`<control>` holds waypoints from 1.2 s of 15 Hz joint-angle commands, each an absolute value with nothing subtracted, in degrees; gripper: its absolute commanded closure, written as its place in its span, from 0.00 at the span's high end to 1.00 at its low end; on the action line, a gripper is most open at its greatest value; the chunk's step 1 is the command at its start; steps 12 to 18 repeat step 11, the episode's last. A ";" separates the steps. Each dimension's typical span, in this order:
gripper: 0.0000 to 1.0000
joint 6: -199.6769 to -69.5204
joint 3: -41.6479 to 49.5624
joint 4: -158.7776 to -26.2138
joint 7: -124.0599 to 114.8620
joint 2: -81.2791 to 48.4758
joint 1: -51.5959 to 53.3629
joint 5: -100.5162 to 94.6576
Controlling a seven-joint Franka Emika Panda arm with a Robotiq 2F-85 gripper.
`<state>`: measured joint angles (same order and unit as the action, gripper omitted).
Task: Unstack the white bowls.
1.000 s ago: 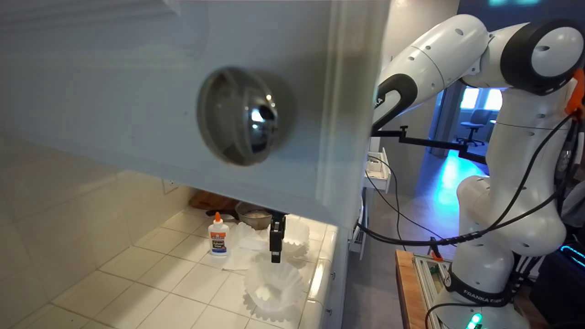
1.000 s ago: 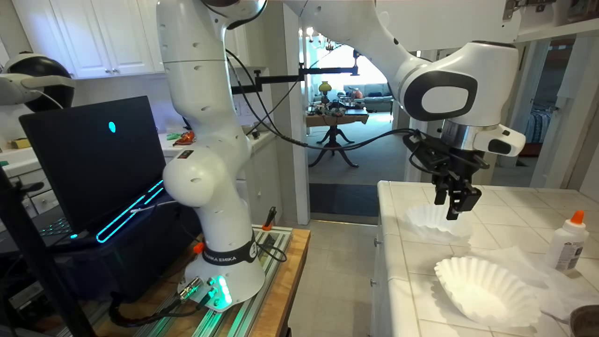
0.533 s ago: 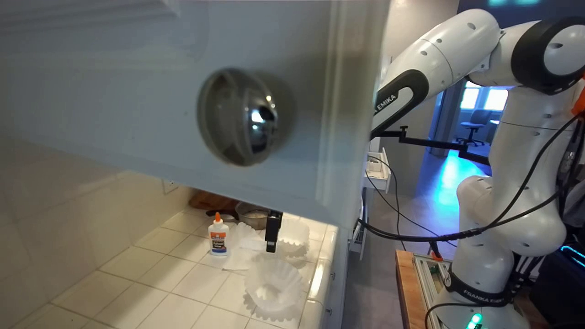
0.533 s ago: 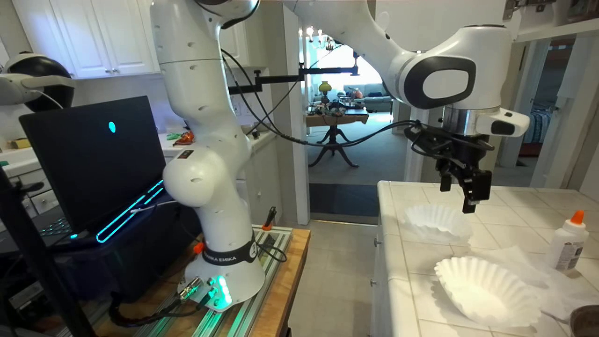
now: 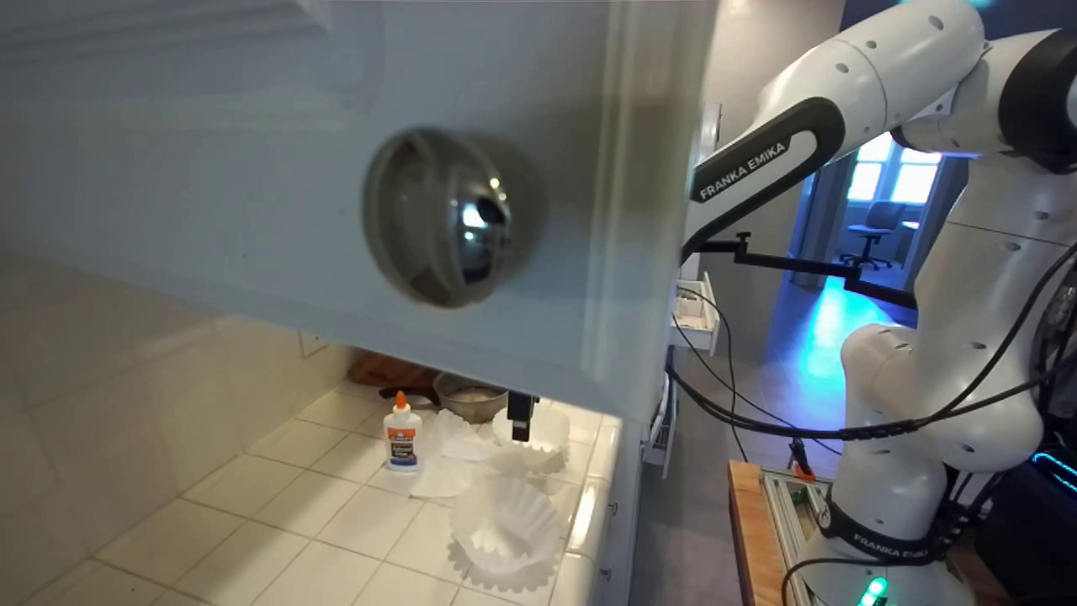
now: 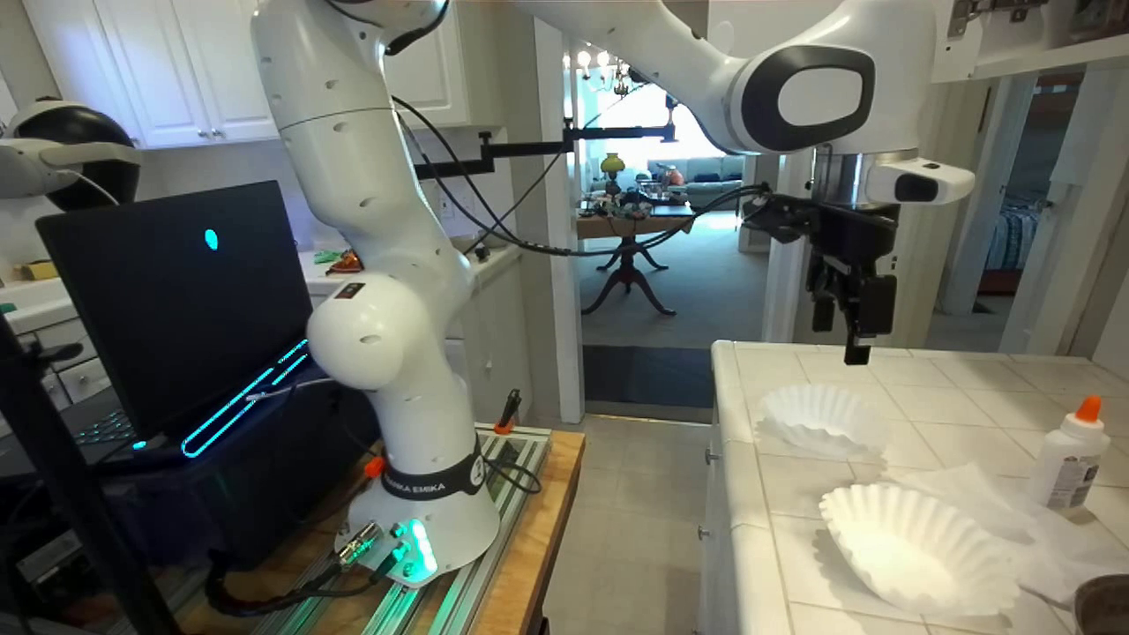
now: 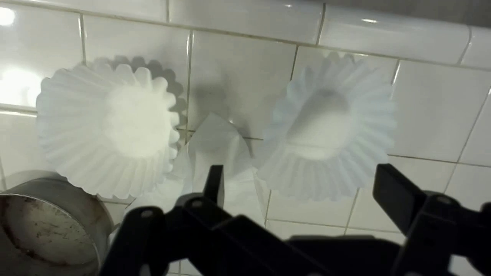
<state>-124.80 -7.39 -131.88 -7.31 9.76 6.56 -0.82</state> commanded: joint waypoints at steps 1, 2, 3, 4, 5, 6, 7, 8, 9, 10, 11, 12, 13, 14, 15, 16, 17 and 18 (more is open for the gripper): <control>1.00 -120.59 -7.74 -133.99 -7.06 14.81 6.90 -0.67; 1.00 -119.87 -7.78 -134.13 -7.38 15.60 6.86 -0.88; 1.00 -119.24 -7.70 -134.21 -6.97 16.32 6.90 -0.77; 1.00 -118.81 -7.63 -134.43 -6.64 17.15 6.96 -0.53; 1.00 -118.51 -7.67 -134.66 -6.55 17.89 6.98 -0.60; 1.00 -118.24 -7.73 -134.91 -6.59 18.55 7.00 -0.63; 1.00 -119.00 -7.72 -132.59 -7.06 15.33 6.70 -0.76; 1.00 -118.95 -7.73 -132.73 -7.06 15.74 6.70 -0.76; 1.00 -118.95 -7.72 -132.72 -7.06 15.75 6.68 -0.76; 1.00 -118.95 -7.72 -132.72 -7.06 15.66 6.68 -0.76; 1.00 -118.95 -7.71 -132.72 -7.06 15.49 6.68 -0.76; 1.00 -118.95 -7.71 -132.72 -7.06 15.49 6.68 -0.76; 1.00 -118.95 -7.71 -132.72 -7.06 15.49 6.68 -0.76; 1.00 -118.95 -7.71 -132.72 -7.06 15.49 6.68 -0.76; 1.00 -118.95 -7.71 -132.72 -7.06 15.49 6.68 -0.76; 1.00 -118.95 -7.71 -132.72 -7.06 15.49 6.68 -0.76; 1.00 -118.95 -7.71 -132.72 -7.06 15.49 6.68 -0.76; 1.00 -118.95 -7.71 -132.72 -7.06 15.49 6.68 -0.76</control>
